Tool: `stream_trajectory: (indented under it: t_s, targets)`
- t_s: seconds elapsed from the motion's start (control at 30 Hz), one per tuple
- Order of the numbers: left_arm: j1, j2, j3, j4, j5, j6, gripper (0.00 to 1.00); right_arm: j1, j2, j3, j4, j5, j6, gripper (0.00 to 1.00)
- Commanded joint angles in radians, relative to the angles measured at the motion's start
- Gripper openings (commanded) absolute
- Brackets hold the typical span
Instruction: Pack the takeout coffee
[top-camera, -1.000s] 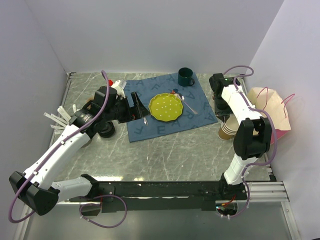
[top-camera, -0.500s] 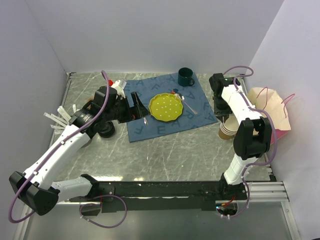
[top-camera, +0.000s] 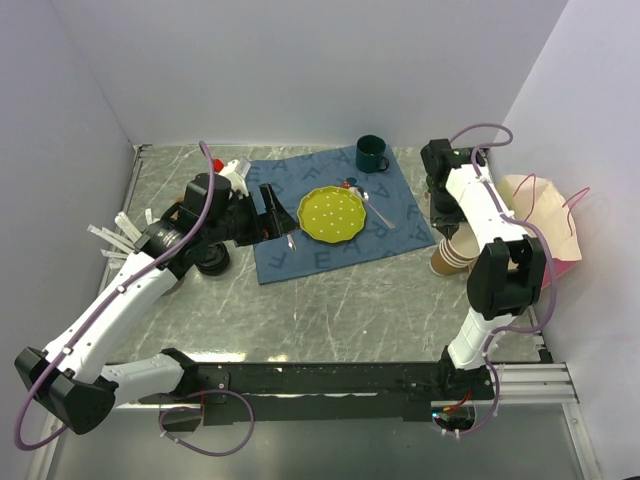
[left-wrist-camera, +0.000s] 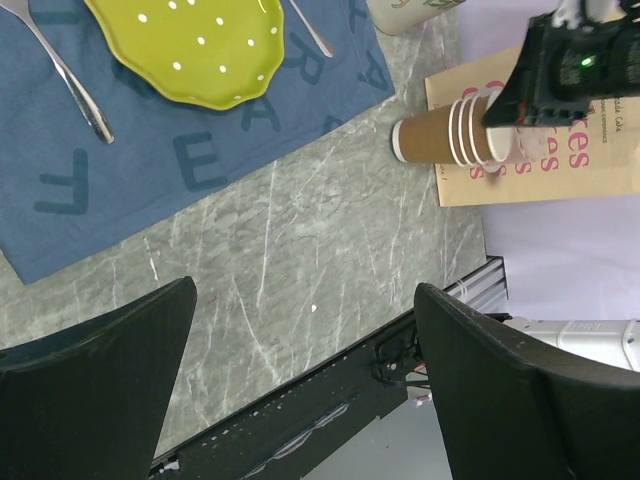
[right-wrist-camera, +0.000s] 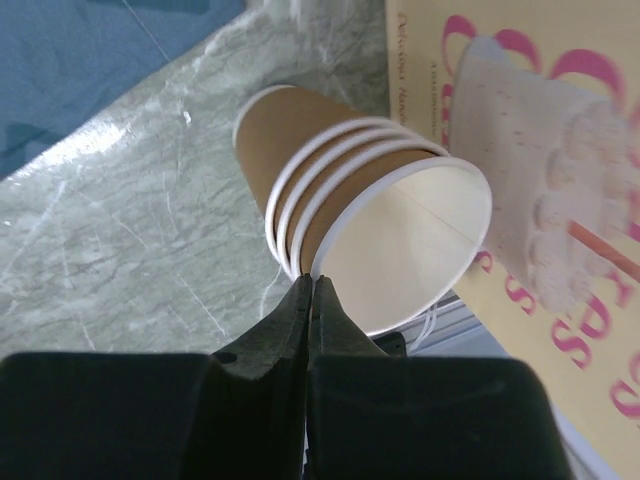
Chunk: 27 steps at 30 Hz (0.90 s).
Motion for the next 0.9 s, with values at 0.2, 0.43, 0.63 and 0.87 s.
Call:
stream_trajectory:
  t_s: [0.2,0.43,0.63,0.87]
  targets:
    - [0.002,-0.029,0.014,0.027,0.000,0.007,0.97,0.000,0.006,0.130,-0.100,0.092,0.029,0.02]
    - [0.002,-0.037,0.017,0.021,-0.016,0.013,0.97,0.016,0.015,0.205,-0.156,0.122,0.037,0.02]
    - [0.002,-0.031,0.036,0.019,-0.020,0.010,0.97,0.069,0.026,0.372,-0.265,0.157,0.072,0.02]
    - [0.002,-0.046,0.043,0.004,-0.060,-0.002,0.97,0.157,-0.046,0.357,-0.226,0.188,0.051,0.01]
